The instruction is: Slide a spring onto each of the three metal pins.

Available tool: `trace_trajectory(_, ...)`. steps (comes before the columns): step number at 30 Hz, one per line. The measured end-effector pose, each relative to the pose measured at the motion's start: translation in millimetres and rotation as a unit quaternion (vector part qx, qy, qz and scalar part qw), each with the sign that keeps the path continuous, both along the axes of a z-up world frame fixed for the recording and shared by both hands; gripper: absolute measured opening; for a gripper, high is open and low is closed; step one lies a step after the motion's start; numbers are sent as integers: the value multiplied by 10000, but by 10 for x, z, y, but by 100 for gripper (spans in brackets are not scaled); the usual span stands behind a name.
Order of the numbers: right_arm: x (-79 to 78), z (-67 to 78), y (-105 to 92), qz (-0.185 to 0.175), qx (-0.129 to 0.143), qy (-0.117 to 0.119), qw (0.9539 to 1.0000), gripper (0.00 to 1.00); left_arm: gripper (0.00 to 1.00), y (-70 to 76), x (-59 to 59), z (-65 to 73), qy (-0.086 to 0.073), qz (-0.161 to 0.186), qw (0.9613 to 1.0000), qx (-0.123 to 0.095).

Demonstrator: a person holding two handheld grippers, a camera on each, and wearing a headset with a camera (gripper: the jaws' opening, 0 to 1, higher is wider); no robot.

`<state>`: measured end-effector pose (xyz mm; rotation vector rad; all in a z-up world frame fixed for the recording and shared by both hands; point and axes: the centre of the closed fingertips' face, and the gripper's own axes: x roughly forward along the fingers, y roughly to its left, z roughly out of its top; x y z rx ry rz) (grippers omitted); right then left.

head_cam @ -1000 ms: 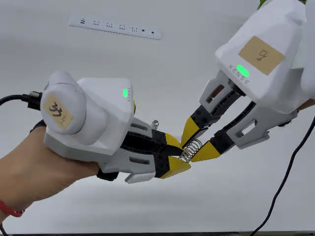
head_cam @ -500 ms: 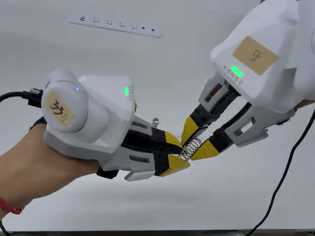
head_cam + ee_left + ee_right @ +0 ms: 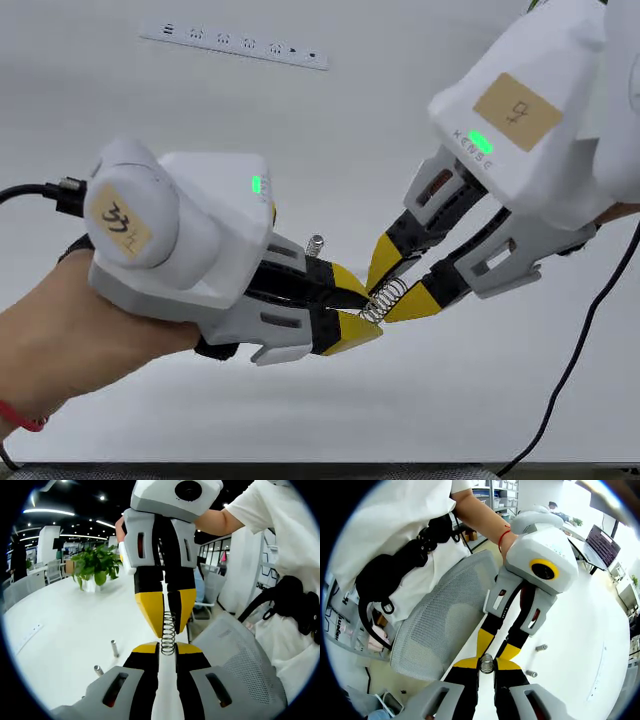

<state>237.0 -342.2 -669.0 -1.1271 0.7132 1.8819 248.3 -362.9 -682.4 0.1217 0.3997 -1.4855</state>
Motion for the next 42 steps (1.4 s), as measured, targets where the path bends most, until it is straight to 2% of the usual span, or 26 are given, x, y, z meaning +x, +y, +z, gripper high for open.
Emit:
trace_trajectory(11, 11, 9, -16, -108, 13, 17, 9999, 6, 15, 91, 39, -21, 51, 221, 9997, -8)
trace_trajectory(16, 87, 9, -46, -304, 11, -30, 9995, 6, 16, 231, 46, -31, 81, 411, 9991, -26)
trace_trajectory(22, 241, -13, -128, -604, -61, -139, 9981, 6, 17, 443, 93, -37, 37, 717, 9974, -24)
trace_trajectory(28, 461, -23, -246, -1022, -158, -310, 9942, 6, 22, 711, 164, -83, -74, 1046, 9944, 109)
trace_trajectory(35, 729, -28, -406, -1524, -336, -536, 9863, 6, 33, 1032, 261, -175, -166, 1417, 9893, 309)
trace_trajectory(42, 931, -167, -505, -1875, -597, -681, 9781, 6, 46, 1277, 377, -252, -212, 1741, 9834, 463)
